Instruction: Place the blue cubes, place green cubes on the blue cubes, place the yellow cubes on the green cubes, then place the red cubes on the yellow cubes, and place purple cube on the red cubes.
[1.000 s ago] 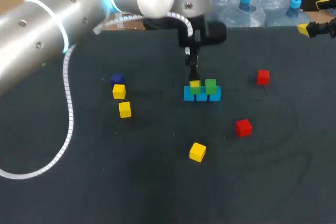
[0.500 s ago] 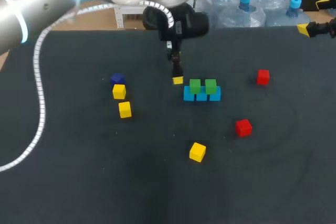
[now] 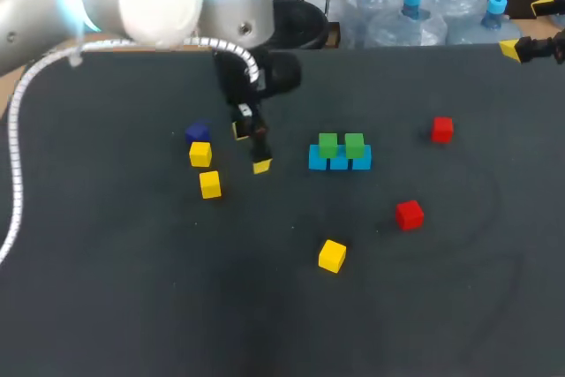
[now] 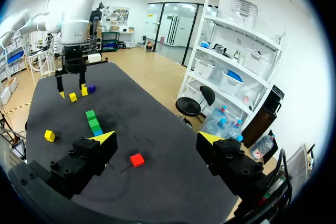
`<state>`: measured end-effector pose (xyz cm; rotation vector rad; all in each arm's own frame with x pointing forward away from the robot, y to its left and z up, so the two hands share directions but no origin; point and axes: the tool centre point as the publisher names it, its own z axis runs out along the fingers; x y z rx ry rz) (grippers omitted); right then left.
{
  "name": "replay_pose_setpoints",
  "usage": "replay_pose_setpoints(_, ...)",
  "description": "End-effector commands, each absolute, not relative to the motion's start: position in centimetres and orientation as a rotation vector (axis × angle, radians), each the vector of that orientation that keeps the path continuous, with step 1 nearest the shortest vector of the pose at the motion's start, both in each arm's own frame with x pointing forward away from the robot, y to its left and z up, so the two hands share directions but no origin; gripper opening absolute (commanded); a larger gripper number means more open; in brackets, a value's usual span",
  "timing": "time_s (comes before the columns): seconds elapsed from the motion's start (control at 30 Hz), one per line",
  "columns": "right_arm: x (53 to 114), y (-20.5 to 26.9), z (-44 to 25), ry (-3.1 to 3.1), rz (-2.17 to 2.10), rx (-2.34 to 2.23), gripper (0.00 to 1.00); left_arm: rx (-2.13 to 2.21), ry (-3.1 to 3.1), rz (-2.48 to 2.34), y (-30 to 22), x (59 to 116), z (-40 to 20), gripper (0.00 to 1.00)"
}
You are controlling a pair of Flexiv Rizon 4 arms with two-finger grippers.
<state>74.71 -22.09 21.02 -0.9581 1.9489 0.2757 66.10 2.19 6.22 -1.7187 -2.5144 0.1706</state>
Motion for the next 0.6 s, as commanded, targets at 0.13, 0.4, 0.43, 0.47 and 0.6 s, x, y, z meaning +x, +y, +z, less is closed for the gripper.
replay_pose_setpoints(0.13,74.7,-22.1,21.0,1.949,0.275,-0.958,1.00,-1.792,-2.630,0.135,4.6,62.8,5.1,1.00)
replay_pose_setpoints(0.4,74.7,-22.1,21.0,1.949,0.275,-0.958,1.00,-1.907,-2.551,0.039,7.4,61.9,3.2,1.00)
replay_pose_setpoints(0.43,74.7,-22.1,21.0,1.949,0.275,-0.958,1.00,-1.907,-2.553,0.036,7.8,62.0,3.1,1.00)
replay_pose_setpoints(0.47,74.7,-22.1,21.0,1.949,0.275,-0.958,1.00,-1.909,-2.558,0.034,8.2,62.2,3.1,1.00)
replay_pose_setpoints(0.6,74.7,-22.1,21.0,1.949,0.275,-0.958,1.00,-1.959,-2.531,0.001,9.1,62.8,3.1,1.00)
